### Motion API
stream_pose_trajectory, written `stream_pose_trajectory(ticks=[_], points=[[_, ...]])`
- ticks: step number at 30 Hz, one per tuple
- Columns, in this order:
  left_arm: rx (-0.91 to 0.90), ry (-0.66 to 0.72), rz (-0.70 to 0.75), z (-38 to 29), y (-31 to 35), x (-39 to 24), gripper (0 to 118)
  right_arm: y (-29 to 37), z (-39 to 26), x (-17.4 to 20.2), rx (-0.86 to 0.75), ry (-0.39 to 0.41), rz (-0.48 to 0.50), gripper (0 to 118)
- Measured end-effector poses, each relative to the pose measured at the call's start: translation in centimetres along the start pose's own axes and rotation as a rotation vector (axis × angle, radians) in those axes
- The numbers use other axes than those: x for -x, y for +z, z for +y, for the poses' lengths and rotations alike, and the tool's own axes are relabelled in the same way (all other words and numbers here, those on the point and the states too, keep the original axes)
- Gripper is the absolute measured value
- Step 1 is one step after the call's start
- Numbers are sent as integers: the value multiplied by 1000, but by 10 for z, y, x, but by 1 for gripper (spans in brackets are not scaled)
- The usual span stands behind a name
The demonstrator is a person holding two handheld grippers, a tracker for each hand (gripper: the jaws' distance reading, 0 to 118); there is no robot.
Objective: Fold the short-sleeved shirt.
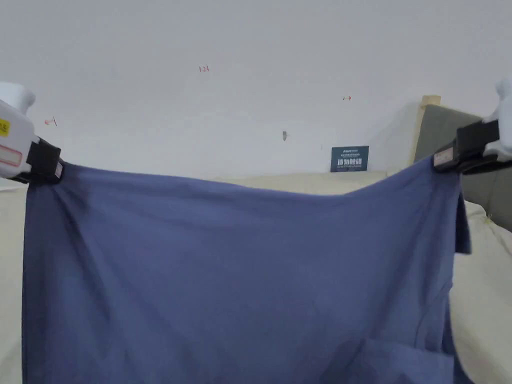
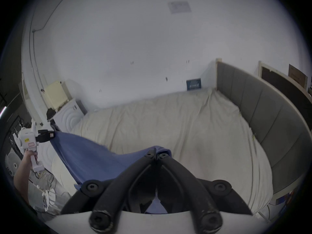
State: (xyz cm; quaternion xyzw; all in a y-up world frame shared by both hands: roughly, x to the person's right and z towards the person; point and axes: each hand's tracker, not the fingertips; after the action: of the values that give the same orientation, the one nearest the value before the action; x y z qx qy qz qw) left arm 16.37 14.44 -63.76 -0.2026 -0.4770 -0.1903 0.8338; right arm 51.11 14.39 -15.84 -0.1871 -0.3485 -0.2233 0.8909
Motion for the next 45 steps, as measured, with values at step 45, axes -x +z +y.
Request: stream_pose_trajectory(ticks=[45], points=[[-258, 156, -21, 91, -176, -9, 8, -176, 126, 24, -248, 64, -78, 0]])
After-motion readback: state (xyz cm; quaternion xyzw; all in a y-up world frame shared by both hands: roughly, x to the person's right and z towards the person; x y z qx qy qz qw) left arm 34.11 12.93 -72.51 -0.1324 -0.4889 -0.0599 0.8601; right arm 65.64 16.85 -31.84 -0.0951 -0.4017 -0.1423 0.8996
